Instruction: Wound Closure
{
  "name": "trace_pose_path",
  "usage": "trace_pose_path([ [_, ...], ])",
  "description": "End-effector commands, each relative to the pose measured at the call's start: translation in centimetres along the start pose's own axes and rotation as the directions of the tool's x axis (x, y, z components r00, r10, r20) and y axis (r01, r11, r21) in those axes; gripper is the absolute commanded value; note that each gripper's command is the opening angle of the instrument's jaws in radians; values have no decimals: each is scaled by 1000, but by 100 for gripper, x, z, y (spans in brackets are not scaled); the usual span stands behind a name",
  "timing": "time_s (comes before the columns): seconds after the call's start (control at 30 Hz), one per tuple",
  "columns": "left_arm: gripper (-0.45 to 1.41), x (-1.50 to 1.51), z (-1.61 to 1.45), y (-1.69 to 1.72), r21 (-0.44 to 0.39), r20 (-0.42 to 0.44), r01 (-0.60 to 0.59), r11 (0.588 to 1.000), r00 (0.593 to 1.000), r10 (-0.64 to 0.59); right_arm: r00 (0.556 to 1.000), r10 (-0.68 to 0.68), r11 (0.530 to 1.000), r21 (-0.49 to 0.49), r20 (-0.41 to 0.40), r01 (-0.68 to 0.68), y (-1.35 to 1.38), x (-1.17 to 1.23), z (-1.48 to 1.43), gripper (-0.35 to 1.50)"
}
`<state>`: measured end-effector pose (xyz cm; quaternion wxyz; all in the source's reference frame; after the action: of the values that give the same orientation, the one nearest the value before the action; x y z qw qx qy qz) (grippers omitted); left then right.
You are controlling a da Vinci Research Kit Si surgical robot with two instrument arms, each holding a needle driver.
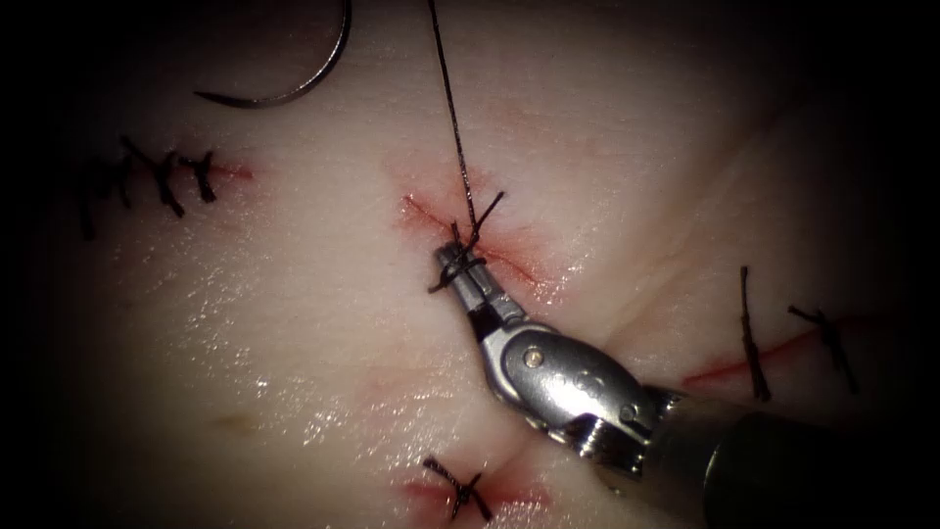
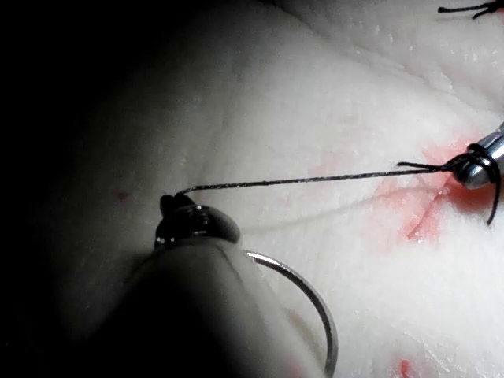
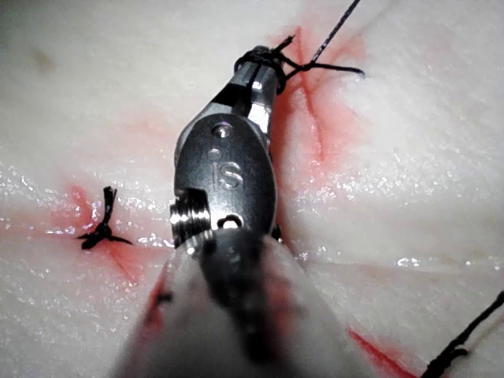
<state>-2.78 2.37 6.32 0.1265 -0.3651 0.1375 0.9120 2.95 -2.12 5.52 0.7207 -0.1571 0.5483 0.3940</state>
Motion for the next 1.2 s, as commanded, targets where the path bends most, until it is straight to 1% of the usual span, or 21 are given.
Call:
trace_pose_path([
  [0.03,-45,4,10,-5,8,0,2,1000,1000,-2,1000,-3,1000,8,3,3,-12,-8,1,-35],
  [0.3,-45,6,16,-32,72,-23,47,996,999,-46,1000,-18,1000,13,16,18,-26,-20,-7,-35],
  [0.6,-45,3,16,-58,99,-63,122,988,991,-117,999,-32,999,24,25,31,-43,-31,-12,-35],
  [0.8,-45,0,16,-78,124,-84,167,978,984,-157,999,-35,999,34,29,34,-52,-33,-15,-35],
  [1.03,-45,-2,18,-79,125,-87,166,978,984,-156,999,-40,998,49,33,38,-65,-36,-22,-35],
  [1.2,-45,-1,22,-83,144,-90,184,972,981,-172,997,-62,993,101,46,57,-80,-36,-24,-35],
])
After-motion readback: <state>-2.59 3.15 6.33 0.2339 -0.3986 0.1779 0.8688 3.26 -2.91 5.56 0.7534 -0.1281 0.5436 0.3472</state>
